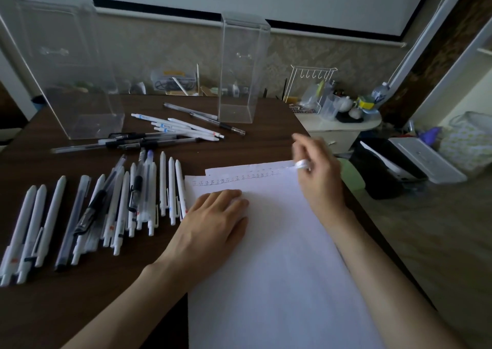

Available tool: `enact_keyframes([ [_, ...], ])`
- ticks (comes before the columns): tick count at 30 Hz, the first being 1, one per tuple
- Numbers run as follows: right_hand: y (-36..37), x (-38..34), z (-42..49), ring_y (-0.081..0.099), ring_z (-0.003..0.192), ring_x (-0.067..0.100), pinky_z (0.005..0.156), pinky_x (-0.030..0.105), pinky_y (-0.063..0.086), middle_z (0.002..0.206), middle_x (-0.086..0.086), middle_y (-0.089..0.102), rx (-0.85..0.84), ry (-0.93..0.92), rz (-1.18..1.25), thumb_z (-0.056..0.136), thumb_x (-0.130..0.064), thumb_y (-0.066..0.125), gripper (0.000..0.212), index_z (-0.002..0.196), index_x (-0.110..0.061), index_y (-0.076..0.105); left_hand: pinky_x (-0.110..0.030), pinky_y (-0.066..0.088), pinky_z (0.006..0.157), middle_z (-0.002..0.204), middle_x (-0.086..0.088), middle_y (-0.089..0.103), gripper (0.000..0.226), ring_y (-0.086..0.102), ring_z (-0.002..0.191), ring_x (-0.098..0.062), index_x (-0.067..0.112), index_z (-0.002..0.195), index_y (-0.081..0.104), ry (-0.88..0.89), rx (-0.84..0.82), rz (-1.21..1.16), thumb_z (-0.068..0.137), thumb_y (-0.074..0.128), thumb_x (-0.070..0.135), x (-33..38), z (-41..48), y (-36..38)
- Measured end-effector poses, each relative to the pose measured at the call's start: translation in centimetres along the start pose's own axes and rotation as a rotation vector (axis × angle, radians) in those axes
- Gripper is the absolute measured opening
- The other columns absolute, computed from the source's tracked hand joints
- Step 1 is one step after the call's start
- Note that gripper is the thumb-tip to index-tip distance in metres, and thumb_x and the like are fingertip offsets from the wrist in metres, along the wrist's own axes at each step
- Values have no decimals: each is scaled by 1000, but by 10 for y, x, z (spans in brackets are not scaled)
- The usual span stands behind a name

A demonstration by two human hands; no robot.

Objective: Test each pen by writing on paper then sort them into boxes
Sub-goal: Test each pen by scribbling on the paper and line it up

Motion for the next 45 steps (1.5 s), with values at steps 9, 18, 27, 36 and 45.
enact_keyframes([
  [9,1,57,-14,59,57,7,57,21,44,65,-1,67,-82,642,385,89,-44,56,26,74,-25,64,-36,18,112,152,-2,27,55,22,139,-21,27,140,39,103,-136,8,95,26,55,46,50,14],
  [18,46,56,-14,52,54,7,55,19,41,61,9,60,-293,618,432,83,-14,70,25,68,-9,51,-43,21,107,150,-10,31,70,25,137,-30,26,144,32,132,-177,57,88,10,59,48,59,49],
  [27,48,68,-6,27,44,7,44,24,25,44,-4,31,-252,615,217,74,-1,58,37,56,-13,28,-42,12,111,153,-6,25,70,18,140,-27,30,145,29,92,-172,4,86,9,62,45,59,49],
  [36,51,64,-4,23,48,12,46,26,22,46,-2,27,-309,523,92,74,-4,59,38,56,-16,29,-43,13,111,152,-6,27,70,20,139,-28,32,144,30,85,-162,-6,85,9,62,44,60,50],
  [45,53,67,-7,25,45,9,44,23,22,39,-6,28,-317,572,132,74,-3,59,38,55,-15,28,-40,6,113,155,-2,17,70,10,142,-24,35,146,22,73,-191,-3,84,7,64,43,60,53],
])
Point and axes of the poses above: each hand's wrist, its own z-axis towards the middle knuckle, its own y-axis out of the palm, x = y × z, the point moved 9 cm from there along z, towards the middle knuckle
